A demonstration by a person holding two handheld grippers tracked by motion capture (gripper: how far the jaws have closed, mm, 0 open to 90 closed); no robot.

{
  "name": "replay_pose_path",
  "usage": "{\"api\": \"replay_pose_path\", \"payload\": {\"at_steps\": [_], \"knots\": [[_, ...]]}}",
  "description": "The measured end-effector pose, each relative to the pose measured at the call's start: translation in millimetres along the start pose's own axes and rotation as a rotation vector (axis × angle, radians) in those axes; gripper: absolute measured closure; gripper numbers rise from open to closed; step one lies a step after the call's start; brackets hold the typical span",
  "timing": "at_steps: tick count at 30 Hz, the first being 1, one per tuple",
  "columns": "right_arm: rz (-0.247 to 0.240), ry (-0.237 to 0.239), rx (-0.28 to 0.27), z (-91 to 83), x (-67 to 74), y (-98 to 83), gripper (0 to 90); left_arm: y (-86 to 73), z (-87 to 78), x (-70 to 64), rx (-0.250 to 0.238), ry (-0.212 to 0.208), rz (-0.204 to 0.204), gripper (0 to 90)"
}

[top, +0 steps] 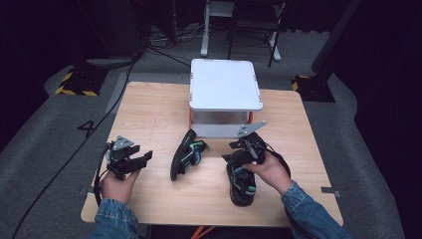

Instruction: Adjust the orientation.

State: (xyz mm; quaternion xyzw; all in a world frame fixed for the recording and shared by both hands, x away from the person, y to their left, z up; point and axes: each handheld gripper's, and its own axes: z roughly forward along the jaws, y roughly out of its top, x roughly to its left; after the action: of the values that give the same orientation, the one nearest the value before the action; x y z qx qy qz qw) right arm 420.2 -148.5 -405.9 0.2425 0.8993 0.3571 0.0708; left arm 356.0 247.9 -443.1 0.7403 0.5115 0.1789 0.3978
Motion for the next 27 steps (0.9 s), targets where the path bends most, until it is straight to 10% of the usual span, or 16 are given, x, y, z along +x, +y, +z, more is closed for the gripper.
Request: {"api": "replay_pose_path", "payload": {"at_steps": [27], "knots": [[-0.128,0.163,0.091,88.1,9.1,68.1,39.3,3.5,7.3,-0.6,0.009,-0.018,0.016,43.7]]}}
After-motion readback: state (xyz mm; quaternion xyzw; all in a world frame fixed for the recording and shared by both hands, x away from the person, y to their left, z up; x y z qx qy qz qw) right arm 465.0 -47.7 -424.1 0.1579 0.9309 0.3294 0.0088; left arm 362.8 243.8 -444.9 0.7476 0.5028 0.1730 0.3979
